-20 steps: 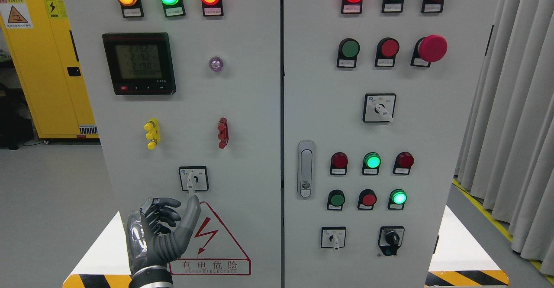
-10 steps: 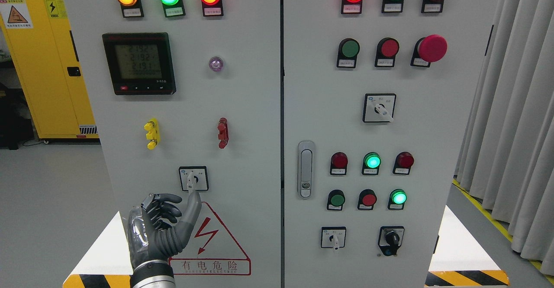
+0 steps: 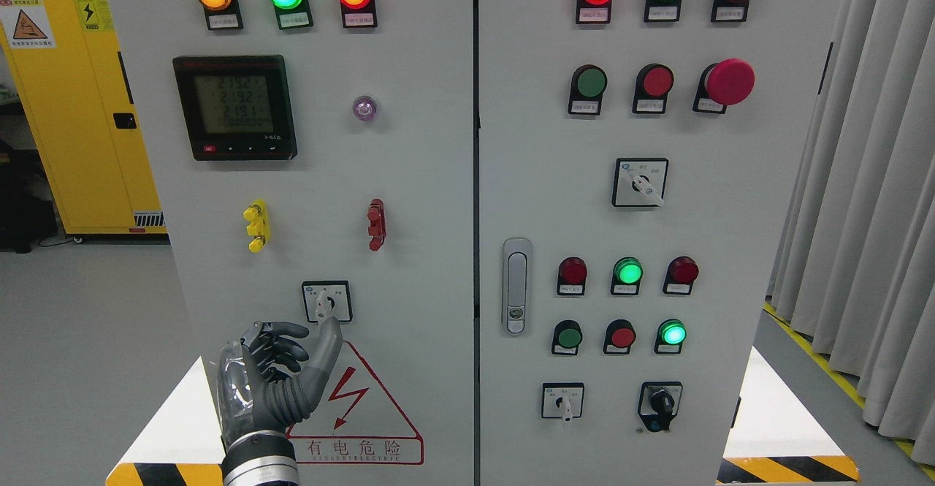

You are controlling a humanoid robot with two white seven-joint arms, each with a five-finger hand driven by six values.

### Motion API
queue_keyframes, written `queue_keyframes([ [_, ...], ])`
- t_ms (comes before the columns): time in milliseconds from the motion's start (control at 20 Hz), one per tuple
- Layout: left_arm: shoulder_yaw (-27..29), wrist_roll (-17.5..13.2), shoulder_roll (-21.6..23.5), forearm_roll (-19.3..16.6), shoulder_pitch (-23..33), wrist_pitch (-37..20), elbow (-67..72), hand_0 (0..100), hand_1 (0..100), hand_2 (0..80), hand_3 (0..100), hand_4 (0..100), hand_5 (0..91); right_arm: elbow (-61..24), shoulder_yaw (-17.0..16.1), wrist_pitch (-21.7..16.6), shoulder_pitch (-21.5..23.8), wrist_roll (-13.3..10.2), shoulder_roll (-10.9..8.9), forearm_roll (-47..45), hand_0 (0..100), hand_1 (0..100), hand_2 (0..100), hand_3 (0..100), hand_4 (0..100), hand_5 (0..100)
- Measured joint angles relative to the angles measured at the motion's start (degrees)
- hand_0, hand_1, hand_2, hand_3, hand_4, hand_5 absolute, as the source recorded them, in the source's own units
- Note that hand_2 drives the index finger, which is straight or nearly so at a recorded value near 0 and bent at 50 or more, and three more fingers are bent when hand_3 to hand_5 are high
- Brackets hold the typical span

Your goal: Turn on light switch 1

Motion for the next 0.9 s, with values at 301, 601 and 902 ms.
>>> queue_keyframes([
  [301,-0.1,0.0,-0.1,0.0,-0.9,1.2,0.4,19,72,59.6,85,85,85.5,0.0,0.0,0.0,0.0,0.1,0.00,0.0,0,50,4,0,0,0],
  [601,-0.2,0.0,-0.2,0.0,-1.2,1.4,0.7,20,72,59.6,85,85,85.5,0.0,0.0,0.0,0.0,0.2,0.00,0.0,0,50,4,0,0,0],
  [902,-0.3,0.1,-0.2,-0.1,-1.8,2.1,1.1,21,72,59.6,85,85,85.6,0.0,0.0,0.0,0.0,0.2,0.00,0.0,0,50,4,0,0,0],
])
